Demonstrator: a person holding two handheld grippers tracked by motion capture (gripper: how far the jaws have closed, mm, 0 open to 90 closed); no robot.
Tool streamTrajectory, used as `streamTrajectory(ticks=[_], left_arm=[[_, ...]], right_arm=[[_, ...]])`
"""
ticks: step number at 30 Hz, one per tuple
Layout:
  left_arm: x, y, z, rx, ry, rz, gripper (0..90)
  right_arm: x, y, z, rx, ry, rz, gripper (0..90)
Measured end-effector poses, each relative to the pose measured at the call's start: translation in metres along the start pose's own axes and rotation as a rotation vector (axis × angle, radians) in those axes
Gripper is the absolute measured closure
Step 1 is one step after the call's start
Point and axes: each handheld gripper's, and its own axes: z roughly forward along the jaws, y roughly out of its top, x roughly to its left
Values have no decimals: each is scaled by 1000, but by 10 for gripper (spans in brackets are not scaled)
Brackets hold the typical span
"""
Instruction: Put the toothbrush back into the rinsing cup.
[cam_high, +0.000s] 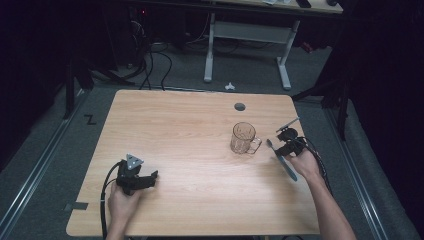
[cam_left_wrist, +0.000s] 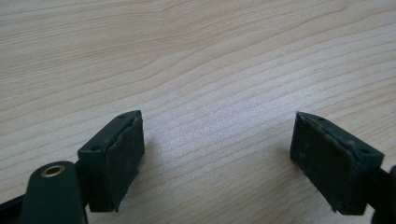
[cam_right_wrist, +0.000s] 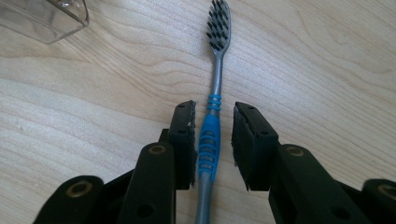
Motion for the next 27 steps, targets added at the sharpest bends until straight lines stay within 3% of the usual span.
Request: streamTrajectory(ticks=[27], left_arm=[[0, 0, 0, 0, 0, 0, 182]], right_arm=[[-2, 4, 16, 76, 19, 0, 779]])
